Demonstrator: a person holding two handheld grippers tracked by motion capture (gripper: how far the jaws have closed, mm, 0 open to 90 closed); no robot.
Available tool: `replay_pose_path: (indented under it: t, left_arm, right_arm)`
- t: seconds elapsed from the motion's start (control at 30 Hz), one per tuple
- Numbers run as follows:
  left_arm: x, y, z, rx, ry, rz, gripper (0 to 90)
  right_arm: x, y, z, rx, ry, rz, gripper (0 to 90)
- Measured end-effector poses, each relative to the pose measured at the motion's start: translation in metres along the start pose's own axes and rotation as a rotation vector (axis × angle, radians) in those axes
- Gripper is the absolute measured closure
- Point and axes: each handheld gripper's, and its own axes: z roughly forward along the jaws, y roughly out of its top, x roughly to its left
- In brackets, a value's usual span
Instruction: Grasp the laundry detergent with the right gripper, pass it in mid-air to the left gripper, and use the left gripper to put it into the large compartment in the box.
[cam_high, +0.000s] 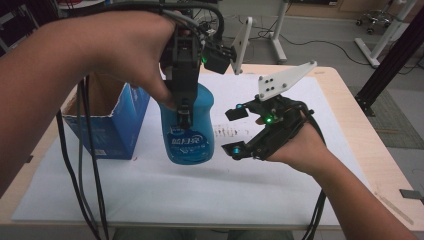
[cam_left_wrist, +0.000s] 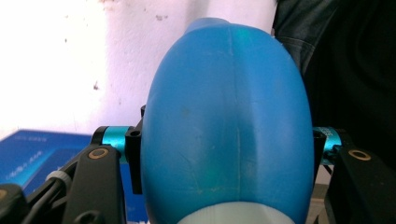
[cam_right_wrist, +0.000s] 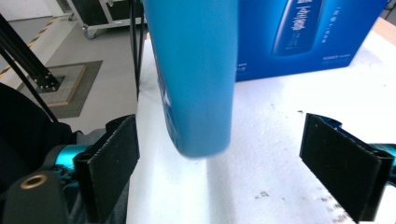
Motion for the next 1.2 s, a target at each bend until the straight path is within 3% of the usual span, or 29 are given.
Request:
replay_pose_path:
  t: [0.07,0.37,0.5,0.6,0.63,0.7,0.8,1.1,1.13,1.2]
  left_arm:
    - [0.002,-0.004,-0.004,-0.002,0.003,-0.018,39.6]
    - [0.01,-0.031,-0.025,-0.031,-0.018,-0.107,39.6]
    - [0.012,-0.046,-0.04,-0.048,-0.014,-0.165,39.5]
    - [0.014,-0.058,-0.053,-0.06,-0.012,-0.232,39.4]
    - [0.014,-0.058,-0.053,-0.06,-0.012,-0.232,39.4]
    - [0.019,-0.07,-0.066,-0.066,-0.017,-0.309,39.3]
    - [0.025,-0.079,-0.075,-0.058,-0.026,-0.386,39.2]
    - [0.047,-0.117,-0.093,-0.074,0.021,-0.598,39.2]
    - [0.047,-0.117,-0.093,-0.074,0.021,-0.598,39.2]
    - [0.056,-0.131,-0.092,-0.064,0.038,-0.677,39.2]
  right_arm:
    - [-0.001,0.002,-0.003,0.017,-0.025,-0.008,3.3]
    - [-0.006,0.013,-0.014,0.099,-0.067,-0.042,0.7]
    - [-0.01,0.018,-0.02,0.145,-0.107,-0.062,0.6]
    - [-0.012,0.022,-0.026,0.197,-0.123,-0.074,0.6]
    - [-0.012,0.022,-0.026,0.197,-0.123,-0.074,0.6]
    - [-0.014,0.027,-0.031,0.256,-0.147,-0.107,0.6]
    - [-0.016,0.029,-0.035,0.31,-0.158,-0.122,0.6]
    - [-0.018,0.027,-0.042,0.365,-0.163,-0.125,0.6]
    - [-0.018,0.027,-0.042,0.365,-0.163,-0.125,0.6]
    - [-0.018,0.026,-0.042,0.373,-0.162,-0.128,0.6]
